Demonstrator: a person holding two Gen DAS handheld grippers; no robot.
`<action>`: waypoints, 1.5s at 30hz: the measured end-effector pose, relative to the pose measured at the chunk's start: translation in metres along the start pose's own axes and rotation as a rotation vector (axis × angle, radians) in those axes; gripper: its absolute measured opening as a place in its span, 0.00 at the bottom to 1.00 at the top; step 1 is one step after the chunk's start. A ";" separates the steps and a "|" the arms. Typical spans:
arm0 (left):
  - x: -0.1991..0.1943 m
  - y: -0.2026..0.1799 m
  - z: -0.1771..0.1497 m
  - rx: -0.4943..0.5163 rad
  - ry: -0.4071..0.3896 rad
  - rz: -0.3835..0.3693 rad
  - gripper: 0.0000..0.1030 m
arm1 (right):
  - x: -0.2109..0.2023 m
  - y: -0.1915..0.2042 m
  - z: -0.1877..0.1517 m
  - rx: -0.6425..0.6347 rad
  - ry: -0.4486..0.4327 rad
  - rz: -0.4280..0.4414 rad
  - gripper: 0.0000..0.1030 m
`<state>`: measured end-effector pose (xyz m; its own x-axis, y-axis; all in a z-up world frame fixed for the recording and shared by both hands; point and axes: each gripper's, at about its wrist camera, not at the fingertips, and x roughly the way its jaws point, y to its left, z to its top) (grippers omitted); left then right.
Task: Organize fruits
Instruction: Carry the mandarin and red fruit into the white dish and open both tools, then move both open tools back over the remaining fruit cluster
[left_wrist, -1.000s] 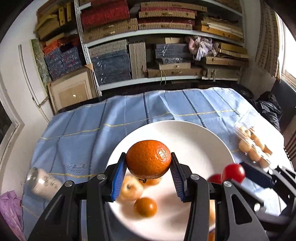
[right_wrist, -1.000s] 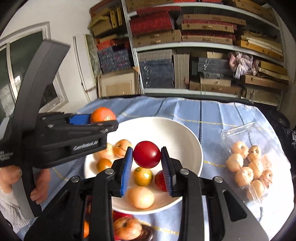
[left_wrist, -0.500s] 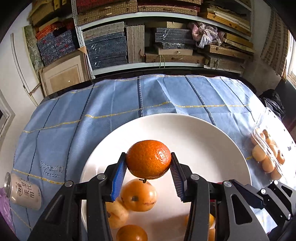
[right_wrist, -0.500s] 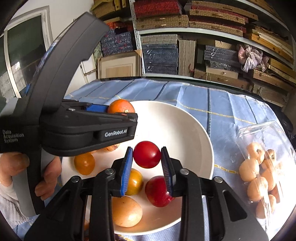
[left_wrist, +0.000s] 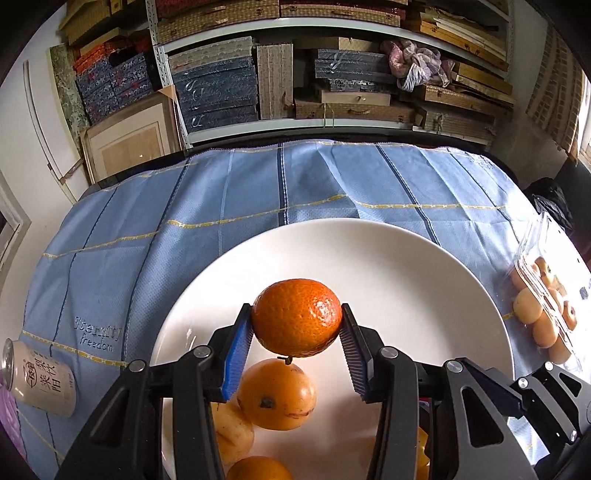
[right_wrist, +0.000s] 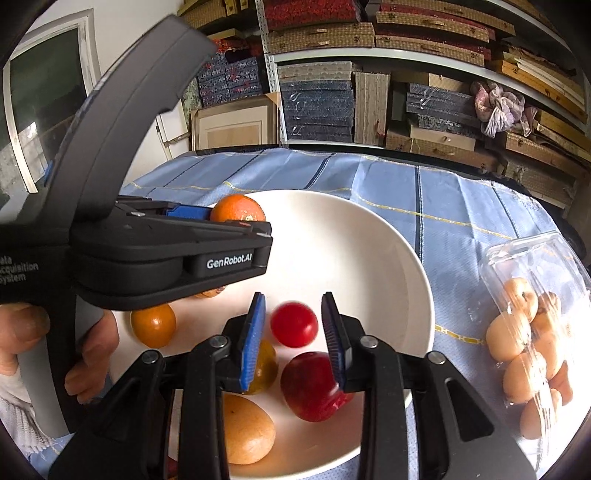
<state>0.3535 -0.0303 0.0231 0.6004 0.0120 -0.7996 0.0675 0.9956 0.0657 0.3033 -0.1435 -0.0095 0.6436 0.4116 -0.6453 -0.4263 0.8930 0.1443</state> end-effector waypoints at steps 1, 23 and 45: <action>-0.002 0.000 0.000 0.001 -0.010 0.004 0.46 | -0.002 0.000 0.001 -0.001 -0.005 0.001 0.30; -0.192 0.049 -0.135 -0.004 -0.181 0.044 0.69 | -0.255 0.094 -0.065 -0.170 -0.450 0.044 0.82; -0.144 0.000 -0.223 0.064 -0.074 -0.013 0.77 | -0.190 0.022 -0.136 0.110 -0.285 -0.168 0.96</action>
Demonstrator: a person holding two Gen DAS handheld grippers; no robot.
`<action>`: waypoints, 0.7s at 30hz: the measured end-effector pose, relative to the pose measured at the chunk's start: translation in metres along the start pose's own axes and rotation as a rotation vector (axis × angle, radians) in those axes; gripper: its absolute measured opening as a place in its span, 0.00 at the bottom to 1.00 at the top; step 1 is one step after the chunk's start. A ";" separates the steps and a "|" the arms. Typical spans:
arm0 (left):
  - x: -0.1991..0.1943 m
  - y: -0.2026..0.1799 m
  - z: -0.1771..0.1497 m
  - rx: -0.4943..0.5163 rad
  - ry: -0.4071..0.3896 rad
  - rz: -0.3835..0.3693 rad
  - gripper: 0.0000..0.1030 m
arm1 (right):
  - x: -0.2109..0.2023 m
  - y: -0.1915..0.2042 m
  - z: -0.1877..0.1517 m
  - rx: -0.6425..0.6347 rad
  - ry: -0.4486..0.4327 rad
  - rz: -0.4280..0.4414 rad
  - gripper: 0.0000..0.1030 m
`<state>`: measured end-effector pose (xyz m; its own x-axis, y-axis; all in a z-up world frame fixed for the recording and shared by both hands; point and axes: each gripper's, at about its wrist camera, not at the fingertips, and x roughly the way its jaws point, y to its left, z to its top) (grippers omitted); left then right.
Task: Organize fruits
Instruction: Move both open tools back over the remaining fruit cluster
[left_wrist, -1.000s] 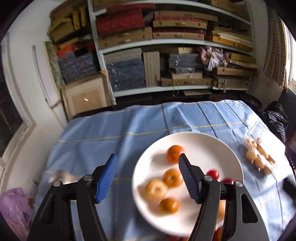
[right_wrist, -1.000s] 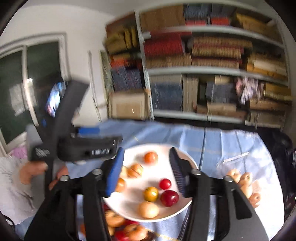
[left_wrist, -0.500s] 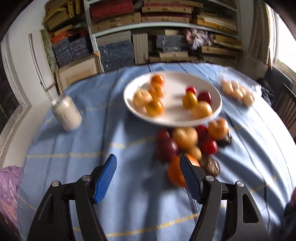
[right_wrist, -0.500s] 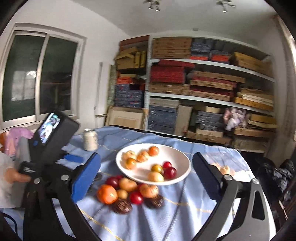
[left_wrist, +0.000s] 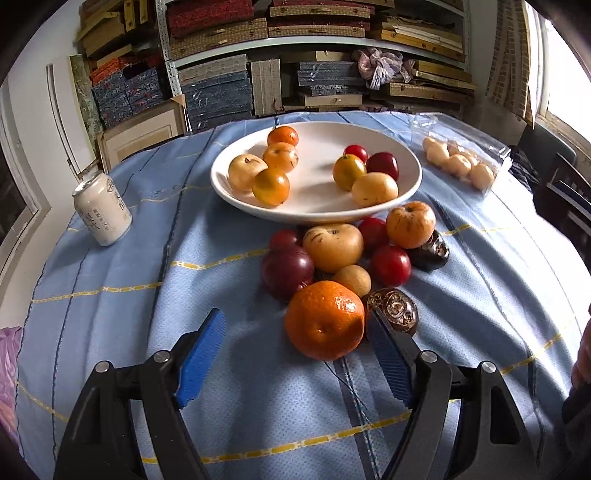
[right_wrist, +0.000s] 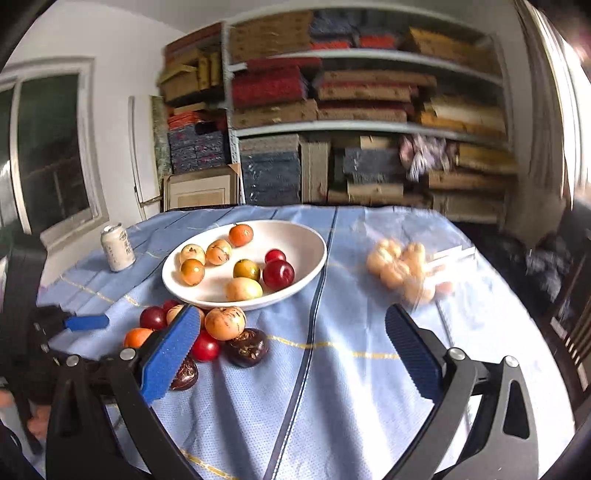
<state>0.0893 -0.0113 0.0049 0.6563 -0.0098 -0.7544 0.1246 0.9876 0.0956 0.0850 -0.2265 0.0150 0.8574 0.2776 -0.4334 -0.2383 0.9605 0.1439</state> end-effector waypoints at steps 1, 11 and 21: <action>0.004 0.001 -0.001 -0.003 0.006 -0.003 0.77 | 0.002 -0.003 -0.001 0.019 0.013 0.005 0.96; 0.011 0.016 -0.001 -0.042 0.002 0.017 0.94 | 0.009 0.004 -0.005 0.007 0.052 0.014 0.96; 0.008 0.053 -0.010 -0.096 0.002 0.067 0.94 | 0.011 0.006 -0.007 -0.001 0.070 0.016 0.96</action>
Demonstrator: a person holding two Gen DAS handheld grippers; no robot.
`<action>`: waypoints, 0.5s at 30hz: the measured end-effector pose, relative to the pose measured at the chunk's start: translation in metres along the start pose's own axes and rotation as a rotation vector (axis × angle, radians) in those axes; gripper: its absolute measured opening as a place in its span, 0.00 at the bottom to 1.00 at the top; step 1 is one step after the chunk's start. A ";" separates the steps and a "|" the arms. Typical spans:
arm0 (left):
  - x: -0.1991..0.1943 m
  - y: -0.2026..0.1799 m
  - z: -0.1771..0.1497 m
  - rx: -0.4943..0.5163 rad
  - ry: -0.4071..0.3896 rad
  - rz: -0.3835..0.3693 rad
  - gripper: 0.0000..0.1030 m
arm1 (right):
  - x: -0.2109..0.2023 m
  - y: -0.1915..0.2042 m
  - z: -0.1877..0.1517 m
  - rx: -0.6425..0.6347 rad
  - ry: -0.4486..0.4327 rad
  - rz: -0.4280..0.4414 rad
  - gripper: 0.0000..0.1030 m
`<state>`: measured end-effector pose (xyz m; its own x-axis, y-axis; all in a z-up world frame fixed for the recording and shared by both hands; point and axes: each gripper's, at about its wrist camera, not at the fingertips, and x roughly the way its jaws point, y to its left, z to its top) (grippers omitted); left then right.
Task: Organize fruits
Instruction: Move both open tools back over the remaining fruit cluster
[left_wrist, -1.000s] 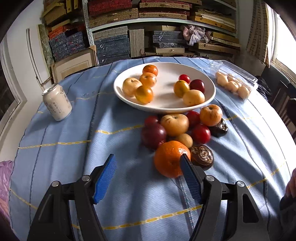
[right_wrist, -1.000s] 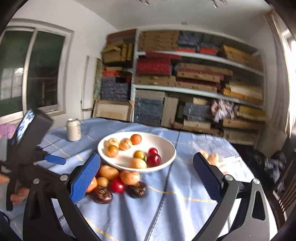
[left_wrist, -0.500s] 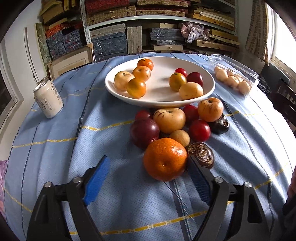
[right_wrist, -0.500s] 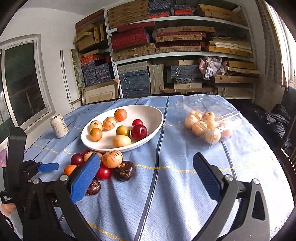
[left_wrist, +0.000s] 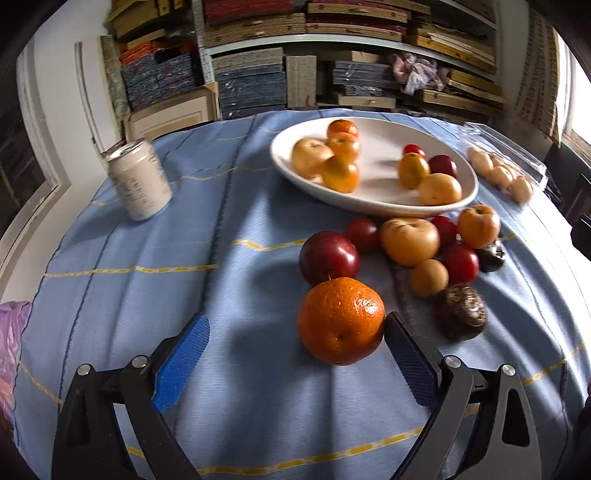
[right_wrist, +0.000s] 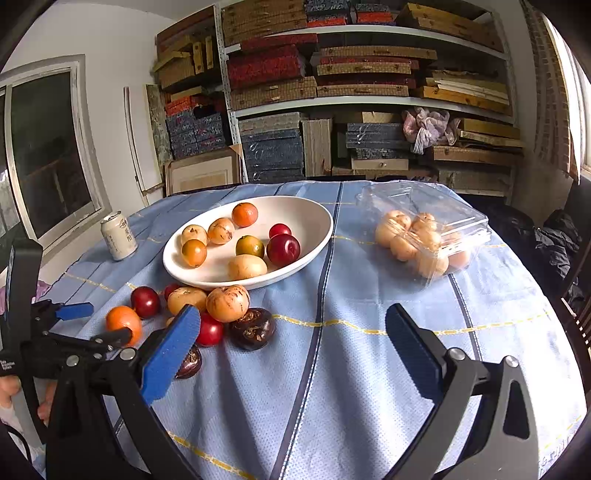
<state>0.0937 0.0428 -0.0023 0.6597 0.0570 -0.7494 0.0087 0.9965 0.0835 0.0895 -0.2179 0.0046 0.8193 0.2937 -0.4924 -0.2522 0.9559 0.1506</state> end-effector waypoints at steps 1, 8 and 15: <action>0.000 0.004 0.000 -0.010 0.002 0.001 0.94 | 0.001 0.001 0.000 -0.001 0.001 0.000 0.96; 0.003 0.008 -0.001 -0.036 0.023 -0.009 0.94 | 0.002 0.002 0.000 -0.003 0.003 -0.003 0.96; 0.000 0.003 -0.003 -0.023 -0.005 -0.072 0.87 | 0.006 0.004 -0.004 -0.012 0.013 -0.001 0.96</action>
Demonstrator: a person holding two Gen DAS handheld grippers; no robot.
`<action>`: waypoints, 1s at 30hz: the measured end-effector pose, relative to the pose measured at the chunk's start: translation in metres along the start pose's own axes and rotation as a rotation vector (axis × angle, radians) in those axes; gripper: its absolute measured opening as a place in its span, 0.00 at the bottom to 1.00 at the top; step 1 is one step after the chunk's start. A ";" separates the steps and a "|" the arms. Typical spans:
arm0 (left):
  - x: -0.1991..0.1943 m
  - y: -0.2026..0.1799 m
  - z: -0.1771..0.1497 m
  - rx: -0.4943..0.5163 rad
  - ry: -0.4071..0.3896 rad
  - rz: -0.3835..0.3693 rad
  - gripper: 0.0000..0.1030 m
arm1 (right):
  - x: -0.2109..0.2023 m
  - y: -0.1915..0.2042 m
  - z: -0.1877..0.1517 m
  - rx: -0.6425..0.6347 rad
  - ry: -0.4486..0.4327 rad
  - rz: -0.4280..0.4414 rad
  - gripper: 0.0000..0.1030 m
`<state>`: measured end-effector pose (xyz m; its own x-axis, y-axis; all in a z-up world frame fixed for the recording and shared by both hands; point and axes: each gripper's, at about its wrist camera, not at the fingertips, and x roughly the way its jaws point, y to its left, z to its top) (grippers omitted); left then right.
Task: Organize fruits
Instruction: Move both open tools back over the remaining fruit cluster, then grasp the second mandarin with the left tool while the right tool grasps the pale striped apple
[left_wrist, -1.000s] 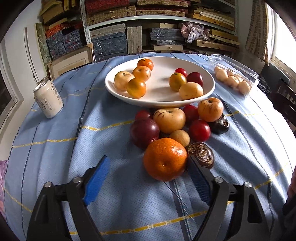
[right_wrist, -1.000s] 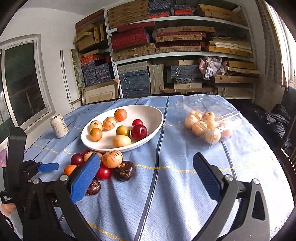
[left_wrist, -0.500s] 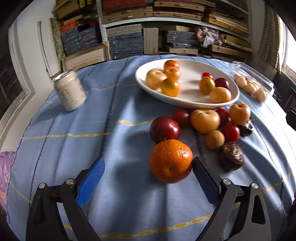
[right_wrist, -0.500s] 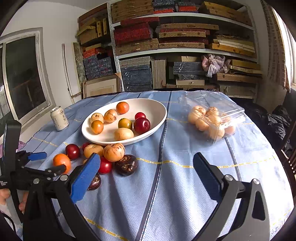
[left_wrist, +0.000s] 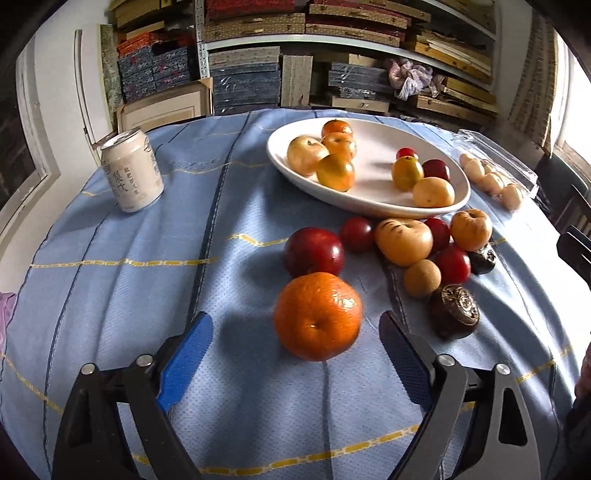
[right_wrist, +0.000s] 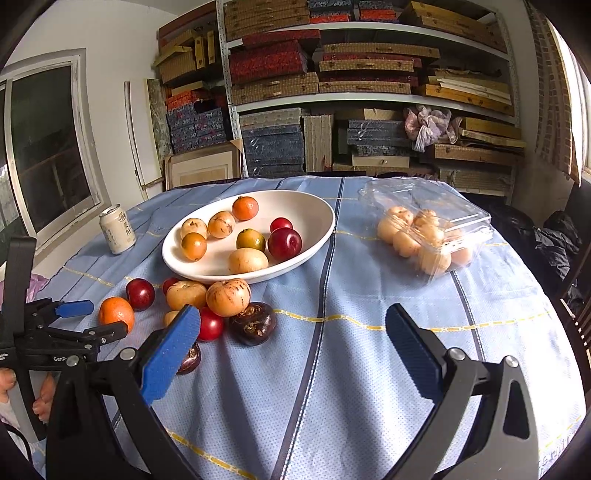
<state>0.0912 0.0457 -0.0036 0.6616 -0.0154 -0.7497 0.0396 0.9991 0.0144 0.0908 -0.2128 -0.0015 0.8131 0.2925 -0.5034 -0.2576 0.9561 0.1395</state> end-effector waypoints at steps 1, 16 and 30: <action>0.000 -0.001 0.000 0.002 -0.001 -0.003 0.86 | 0.000 0.001 -0.001 -0.003 0.001 0.000 0.96; -0.002 -0.008 -0.001 0.001 -0.013 -0.136 0.84 | 0.003 0.018 -0.009 -0.070 0.031 0.072 0.96; 0.014 0.001 0.001 -0.060 0.046 -0.128 0.78 | 0.013 0.031 0.001 -0.092 0.046 0.120 0.96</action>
<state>0.1006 0.0467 -0.0134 0.6187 -0.1427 -0.7725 0.0763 0.9896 -0.1218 0.0941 -0.1796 -0.0035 0.7494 0.4016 -0.5264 -0.4001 0.9082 0.1232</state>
